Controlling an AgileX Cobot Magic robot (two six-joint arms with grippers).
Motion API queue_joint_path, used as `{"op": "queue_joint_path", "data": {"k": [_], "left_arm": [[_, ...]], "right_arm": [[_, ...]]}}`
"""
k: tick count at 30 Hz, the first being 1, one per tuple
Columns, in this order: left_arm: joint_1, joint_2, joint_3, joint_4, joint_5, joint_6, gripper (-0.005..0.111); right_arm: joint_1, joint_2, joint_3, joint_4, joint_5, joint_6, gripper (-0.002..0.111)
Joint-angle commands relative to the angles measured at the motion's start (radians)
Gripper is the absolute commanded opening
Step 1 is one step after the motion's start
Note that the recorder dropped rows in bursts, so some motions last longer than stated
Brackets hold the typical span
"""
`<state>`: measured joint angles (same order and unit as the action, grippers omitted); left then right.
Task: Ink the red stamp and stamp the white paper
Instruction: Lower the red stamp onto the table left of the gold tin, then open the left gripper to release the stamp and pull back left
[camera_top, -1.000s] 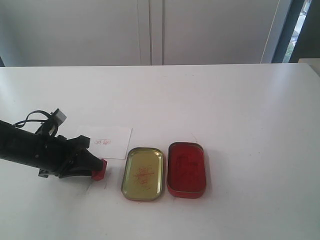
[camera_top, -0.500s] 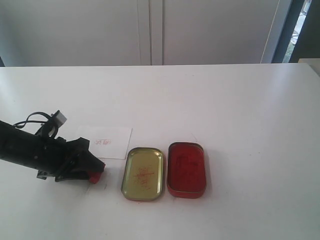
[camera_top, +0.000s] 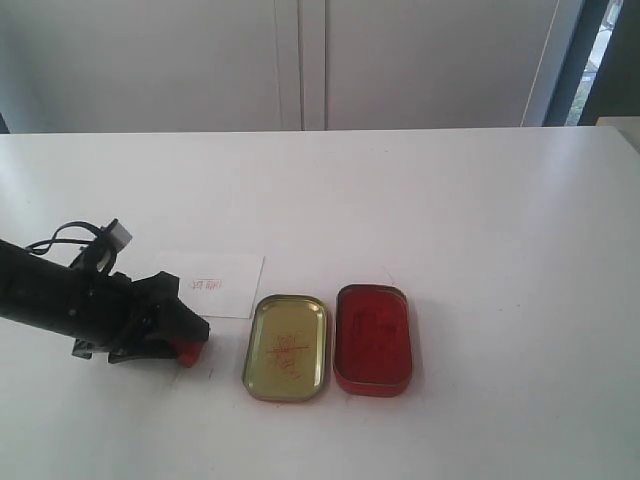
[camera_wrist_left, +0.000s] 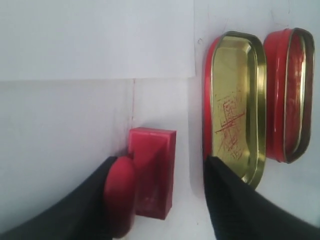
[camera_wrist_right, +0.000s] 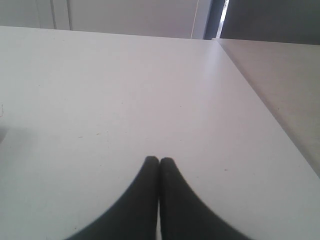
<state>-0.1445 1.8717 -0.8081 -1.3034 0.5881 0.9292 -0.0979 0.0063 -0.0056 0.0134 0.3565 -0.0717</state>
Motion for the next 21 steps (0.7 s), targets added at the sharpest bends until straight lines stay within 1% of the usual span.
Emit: {"op": "queue_joint_path", "data": {"k": [1,3,15,21], "left_arm": [[0.002,0.000,0.009,0.089,-0.065,-0.046,0.057],[0.002,0.000,0.009,0.107,-0.073,-0.069,0.057],[0.003,0.000,0.009,0.116,-0.117,-0.071,0.057],[0.003,0.000,0.009,0.243,-0.147,-0.163,0.057]], "right_arm": [[-0.003,-0.006,0.006,-0.008,-0.014,0.000,0.000],[-0.003,-0.006,0.006,-0.008,-0.014,0.000,0.000],[-0.003,-0.006,0.006,-0.008,-0.014,0.000,0.000],[-0.003,-0.006,0.006,-0.008,-0.014,0.000,0.000]]}}
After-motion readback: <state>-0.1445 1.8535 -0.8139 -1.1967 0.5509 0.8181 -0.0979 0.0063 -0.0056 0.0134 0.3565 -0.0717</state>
